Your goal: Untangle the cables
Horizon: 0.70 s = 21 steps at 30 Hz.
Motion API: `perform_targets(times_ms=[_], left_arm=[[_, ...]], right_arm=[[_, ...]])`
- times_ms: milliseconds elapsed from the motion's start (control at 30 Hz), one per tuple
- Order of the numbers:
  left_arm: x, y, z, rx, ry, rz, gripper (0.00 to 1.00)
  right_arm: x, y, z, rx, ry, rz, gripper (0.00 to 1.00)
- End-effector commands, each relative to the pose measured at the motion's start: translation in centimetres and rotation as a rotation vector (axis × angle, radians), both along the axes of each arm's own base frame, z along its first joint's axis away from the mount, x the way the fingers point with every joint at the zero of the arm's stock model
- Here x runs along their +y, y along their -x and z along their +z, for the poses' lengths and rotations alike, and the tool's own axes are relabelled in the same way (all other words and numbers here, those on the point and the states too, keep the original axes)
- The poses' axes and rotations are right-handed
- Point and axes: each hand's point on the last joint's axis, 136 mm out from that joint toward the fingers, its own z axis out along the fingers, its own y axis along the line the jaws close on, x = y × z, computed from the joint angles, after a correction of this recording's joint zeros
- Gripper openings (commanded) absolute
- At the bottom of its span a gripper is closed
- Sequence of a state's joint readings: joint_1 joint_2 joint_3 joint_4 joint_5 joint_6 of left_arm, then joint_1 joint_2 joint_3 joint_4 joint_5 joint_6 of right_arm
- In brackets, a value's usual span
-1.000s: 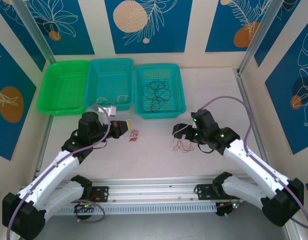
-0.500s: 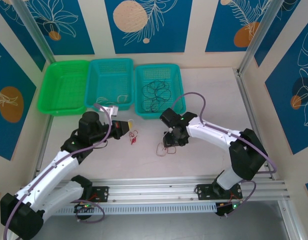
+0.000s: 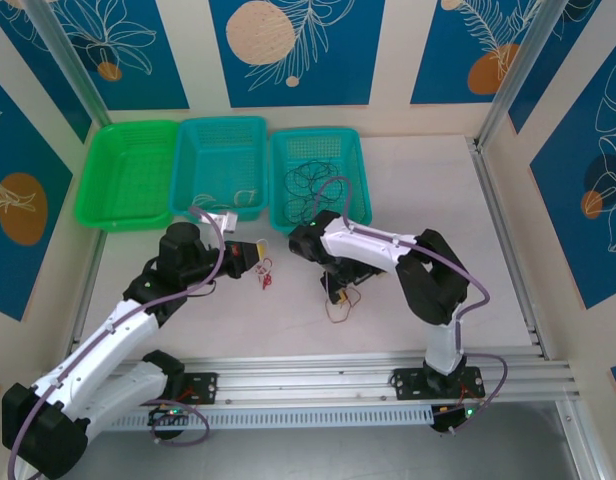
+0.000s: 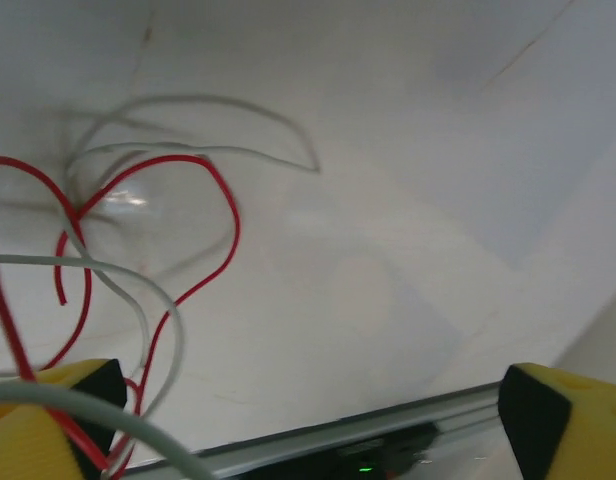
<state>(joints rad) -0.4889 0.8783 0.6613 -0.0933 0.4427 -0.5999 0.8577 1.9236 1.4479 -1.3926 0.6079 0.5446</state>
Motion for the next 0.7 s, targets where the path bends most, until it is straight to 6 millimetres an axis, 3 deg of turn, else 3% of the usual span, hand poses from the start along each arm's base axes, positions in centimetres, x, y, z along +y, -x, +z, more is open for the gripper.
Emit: perform_targets(times_ms=[0,67,133,200,300,500,600,667], left_arm=[[-1.2,1.5,1.3,-0.055,0.065,-0.103,0.00],[-2.0,2.2,2.0,-0.065,0.119,-0.161,0.00],[-2.3,2.4,1.8,-0.055,0.144,-0.175,0.00],[-2.4,2.5,1.5,-0.040,0.153,-0.174,0.00],[-3.3,2.9,1.3,-0.025,0.174,-0.194,0.00],[-6.5,3.4,-0.1,0.021,0.192,-0.222,0.00],[-6.2,2.5,-1.7,0.035,0.127,-0.165,0.00],[-5.9,2.3,-1.7,0.008,0.113,-0.146,0.00]], right_arm=[[0.2,-0.4,2.0,0.003,-0.003,0.085,1.00],[2.6,-0.6,1.6,-0.005,-0.159,0.067,0.95],[4.4,-0.6,1.5,-0.003,-0.304,0.034,0.81],[5.1,-0.9,1.7,-0.016,-0.372,-0.020,0.61],[5.7,-1.2,2.1,-0.045,-0.379,-0.026,0.56],[8.4,-1.5,2.0,-0.045,-0.523,-0.086,0.55],[8.4,-1.6,1.6,-0.040,-0.532,-0.114,0.52],[8.4,-1.5,1.7,-0.039,-0.551,-0.124,0.52]])
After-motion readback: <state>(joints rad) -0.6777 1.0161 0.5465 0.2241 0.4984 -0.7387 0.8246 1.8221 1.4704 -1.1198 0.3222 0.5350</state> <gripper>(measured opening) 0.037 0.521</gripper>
